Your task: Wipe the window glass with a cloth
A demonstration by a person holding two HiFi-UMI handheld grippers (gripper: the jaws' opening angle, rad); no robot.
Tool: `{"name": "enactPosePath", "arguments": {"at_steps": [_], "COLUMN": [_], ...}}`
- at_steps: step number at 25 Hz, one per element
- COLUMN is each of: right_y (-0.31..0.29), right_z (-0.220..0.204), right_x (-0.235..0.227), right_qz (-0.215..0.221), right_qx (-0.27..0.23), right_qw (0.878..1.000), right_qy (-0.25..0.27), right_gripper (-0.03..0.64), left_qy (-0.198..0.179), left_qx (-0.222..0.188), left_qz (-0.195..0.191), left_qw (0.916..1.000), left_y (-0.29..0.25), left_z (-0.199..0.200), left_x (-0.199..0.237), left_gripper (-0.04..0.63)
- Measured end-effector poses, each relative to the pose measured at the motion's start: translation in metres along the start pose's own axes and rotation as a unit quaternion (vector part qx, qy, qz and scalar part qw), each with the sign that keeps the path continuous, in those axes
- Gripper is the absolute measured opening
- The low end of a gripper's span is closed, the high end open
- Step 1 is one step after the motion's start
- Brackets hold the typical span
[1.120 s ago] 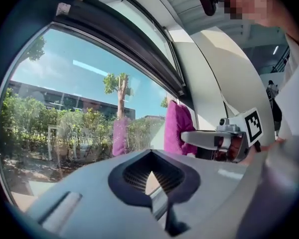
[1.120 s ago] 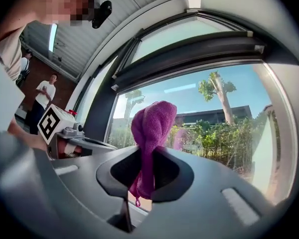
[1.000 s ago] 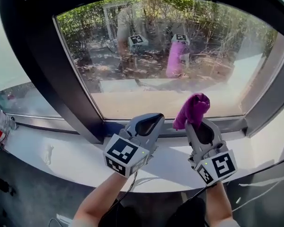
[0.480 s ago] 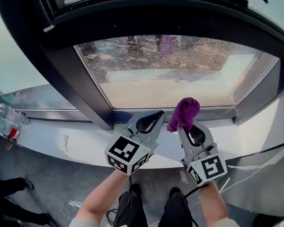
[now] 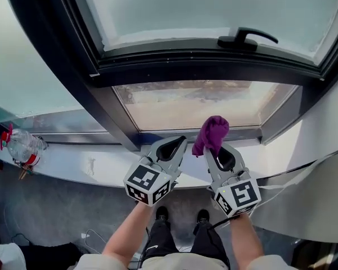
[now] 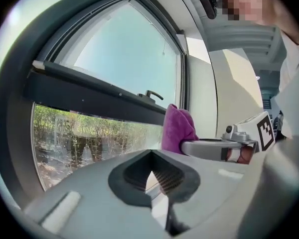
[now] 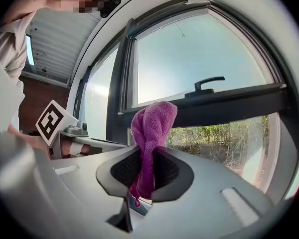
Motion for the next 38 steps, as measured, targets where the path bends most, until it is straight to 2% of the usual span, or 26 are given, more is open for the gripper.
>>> {"name": "enactPosePath", "arguments": {"at_steps": [5, 8, 14, 21, 28, 38], "right_y": [0.012, 0.017, 0.026, 0.024, 0.019, 0.02], "right_z": [0.043, 0.063, 0.09, 0.12, 0.148, 0.163], "right_x": [0.008, 0.015, 0.023, 0.026, 0.028, 0.033], "right_qz": [-0.027, -0.026, -0.014, -0.016, -0.035, -0.03], "right_qx": [0.026, 0.033, 0.024, 0.0, -0.027, -0.049], "right_qw": [0.999, 0.999, 1.0, 1.0, 0.999, 0.998], "right_qy": [-0.02, -0.014, -0.01, -0.01, 0.005, 0.005], "right_gripper": [0.078, 0.085, 0.086, 0.085, 0.079, 0.077], "left_qy": [0.007, 0.005, -0.004, -0.032, -0.047, -0.051], "left_qx": [0.009, 0.01, 0.002, -0.023, -0.041, -0.059], "left_qz": [-0.004, -0.009, -0.008, -0.019, -0.03, -0.032], "left_qw": [0.9999, 0.9999, 1.0, 0.999, 0.9976, 0.9965], "left_y": [0.01, 0.015, 0.024, 0.027, 0.03, 0.035], "left_z": [0.044, 0.065, 0.087, 0.121, 0.144, 0.156], "left_x": [-0.03, -0.045, -0.061, -0.065, -0.065, -0.067], "left_gripper": [0.0, 0.0, 0.0, 0.0, 0.0, 0.0]}}
Point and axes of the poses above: the fingertips, and each gripper's own axes: y backward along the fingers, x to its left, z out of its top, the point moved 9 cm from there along y, backward along the fingers, and after that the axes turned 8 degrees about -x, right-handed, at the moved point
